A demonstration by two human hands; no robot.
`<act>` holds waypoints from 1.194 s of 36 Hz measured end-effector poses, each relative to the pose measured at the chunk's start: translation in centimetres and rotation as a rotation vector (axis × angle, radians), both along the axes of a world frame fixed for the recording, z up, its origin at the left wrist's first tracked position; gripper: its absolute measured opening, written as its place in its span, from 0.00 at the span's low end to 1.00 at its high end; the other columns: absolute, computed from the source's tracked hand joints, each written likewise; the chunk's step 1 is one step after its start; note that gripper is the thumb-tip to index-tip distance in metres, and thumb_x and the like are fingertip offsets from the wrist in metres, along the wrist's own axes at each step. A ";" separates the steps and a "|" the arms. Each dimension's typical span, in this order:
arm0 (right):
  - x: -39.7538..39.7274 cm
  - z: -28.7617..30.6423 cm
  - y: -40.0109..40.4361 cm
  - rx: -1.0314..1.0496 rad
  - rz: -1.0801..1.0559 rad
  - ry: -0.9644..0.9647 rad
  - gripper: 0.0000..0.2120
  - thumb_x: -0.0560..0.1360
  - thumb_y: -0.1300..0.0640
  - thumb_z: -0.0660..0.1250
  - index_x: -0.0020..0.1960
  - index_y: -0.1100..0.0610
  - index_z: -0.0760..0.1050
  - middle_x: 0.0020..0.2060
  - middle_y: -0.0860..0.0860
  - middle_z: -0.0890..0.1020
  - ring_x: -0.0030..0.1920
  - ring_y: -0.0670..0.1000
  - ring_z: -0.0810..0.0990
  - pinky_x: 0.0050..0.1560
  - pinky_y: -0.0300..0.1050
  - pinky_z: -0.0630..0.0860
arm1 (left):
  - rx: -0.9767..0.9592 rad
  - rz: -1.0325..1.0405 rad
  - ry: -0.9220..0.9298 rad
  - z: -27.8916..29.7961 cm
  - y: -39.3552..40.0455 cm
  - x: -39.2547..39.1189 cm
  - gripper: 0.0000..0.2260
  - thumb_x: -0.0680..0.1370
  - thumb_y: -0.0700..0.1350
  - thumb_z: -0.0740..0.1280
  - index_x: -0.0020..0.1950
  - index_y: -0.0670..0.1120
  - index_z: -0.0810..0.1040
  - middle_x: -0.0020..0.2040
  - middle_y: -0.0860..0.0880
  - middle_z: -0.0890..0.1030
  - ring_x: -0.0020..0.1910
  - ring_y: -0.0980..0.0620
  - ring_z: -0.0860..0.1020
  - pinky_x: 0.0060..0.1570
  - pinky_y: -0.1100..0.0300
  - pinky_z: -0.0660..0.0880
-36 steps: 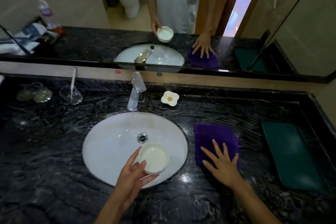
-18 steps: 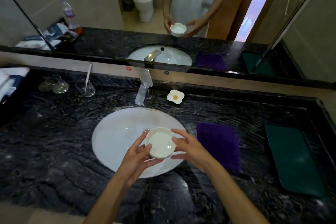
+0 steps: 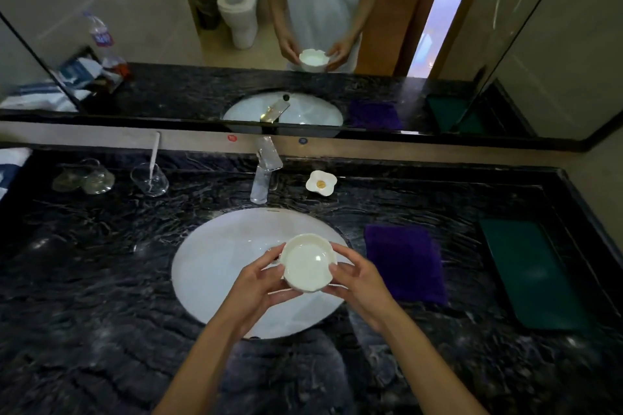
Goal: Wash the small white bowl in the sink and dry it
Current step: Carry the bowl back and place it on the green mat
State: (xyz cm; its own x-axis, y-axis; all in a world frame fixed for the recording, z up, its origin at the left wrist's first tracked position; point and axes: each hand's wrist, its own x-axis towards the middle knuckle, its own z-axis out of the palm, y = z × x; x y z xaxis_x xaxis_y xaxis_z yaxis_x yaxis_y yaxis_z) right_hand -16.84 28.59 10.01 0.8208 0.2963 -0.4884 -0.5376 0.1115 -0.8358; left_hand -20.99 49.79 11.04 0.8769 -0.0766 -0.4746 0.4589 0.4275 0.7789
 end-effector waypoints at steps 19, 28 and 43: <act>-5.0 3.6 -12.9 -0.203 -0.206 -0.170 0.40 0.66 0.68 0.80 0.71 0.46 0.71 0.55 0.51 0.87 0.56 0.53 0.85 0.54 0.48 0.83 | 0.276 -0.560 -0.304 2.5 -11.8 4.4 0.35 0.68 0.38 0.80 0.68 0.64 0.74 0.68 0.55 0.75 0.59 0.50 0.81 0.54 0.59 0.80; -6.7 4.3 -17.5 -0.270 -0.335 -0.231 0.40 0.67 0.74 0.77 0.74 0.55 0.68 0.54 0.49 0.85 0.56 0.53 0.84 0.59 0.46 0.82 | 0.286 -0.679 -0.388 2.7 -17.3 5.7 0.39 0.64 0.39 0.82 0.69 0.62 0.72 0.71 0.56 0.72 0.64 0.55 0.78 0.59 0.57 0.79; -4.8 3.2 -29.8 -0.309 -0.323 -0.233 0.45 0.64 0.73 0.80 0.73 0.47 0.66 0.61 0.55 0.82 0.59 0.53 0.85 0.56 0.46 0.83 | 0.476 -0.636 -0.549 1.9 -29.2 7.9 0.40 0.62 0.35 0.83 0.68 0.58 0.72 0.66 0.57 0.74 0.57 0.57 0.78 0.52 0.57 0.82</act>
State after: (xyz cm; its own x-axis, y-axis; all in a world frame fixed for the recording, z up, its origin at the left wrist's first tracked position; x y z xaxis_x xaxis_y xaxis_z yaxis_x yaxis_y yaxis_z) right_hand -21.67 -1.21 13.17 0.9445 -0.1205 -0.3056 -0.3112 -0.0306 -0.9498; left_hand -13.12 20.58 12.98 0.8469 -0.5193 -0.1146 0.0157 -0.1909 0.9815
